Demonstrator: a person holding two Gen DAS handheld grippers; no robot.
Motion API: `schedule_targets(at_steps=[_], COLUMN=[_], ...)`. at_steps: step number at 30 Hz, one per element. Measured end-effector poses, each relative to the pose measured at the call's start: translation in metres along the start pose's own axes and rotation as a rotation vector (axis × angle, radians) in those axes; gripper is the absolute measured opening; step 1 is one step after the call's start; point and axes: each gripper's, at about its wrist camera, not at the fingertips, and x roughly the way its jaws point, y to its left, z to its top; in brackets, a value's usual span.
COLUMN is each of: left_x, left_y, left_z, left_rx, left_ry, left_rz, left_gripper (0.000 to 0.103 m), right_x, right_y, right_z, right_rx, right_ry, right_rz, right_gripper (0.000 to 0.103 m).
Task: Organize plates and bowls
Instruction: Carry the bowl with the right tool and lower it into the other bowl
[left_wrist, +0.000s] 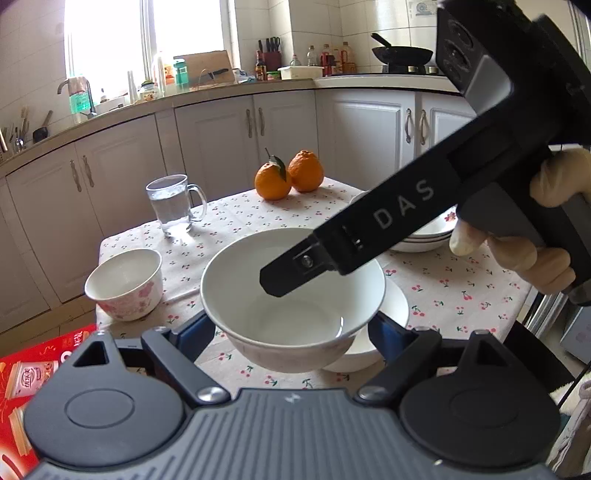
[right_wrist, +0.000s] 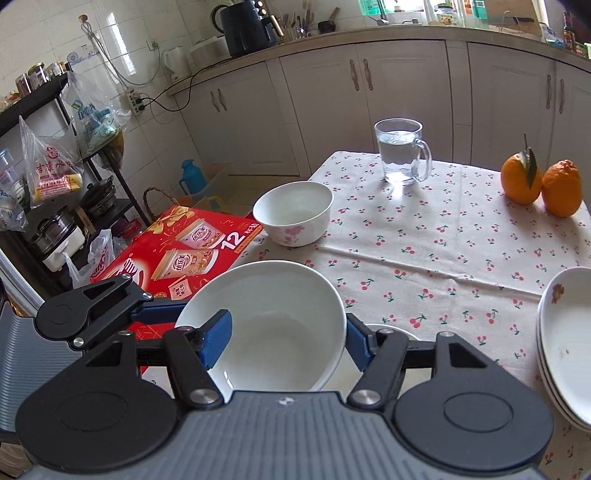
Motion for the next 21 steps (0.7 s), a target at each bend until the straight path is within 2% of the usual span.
schedule_targets(at_steps=[7,13,21], left_x=[0.022,0.038,0.046], left_y=[-0.014,-0.021,-0.02], left_z=[0.007,0.008,0.005], left_rx=[0.004,-0.013,-0.022], left_ry=[0.001,0.034,0.076], left_rz=[-0.066,-0.103,-0.112], left_gripper=[0.089,0.089,0.089], right_x=[-0.017,-0.017,-0.006], right_y=[-0.023,-0.035,-0.044], right_z=[-0.005,-0.011,-0.016], right_rx=[0.044,0.058,0.085], right_ry=[-0.02,-0.008,0.021], right_rz=[-0.056,-0.105,-0.098], right_gripper=[0.071,0.071,0.071])
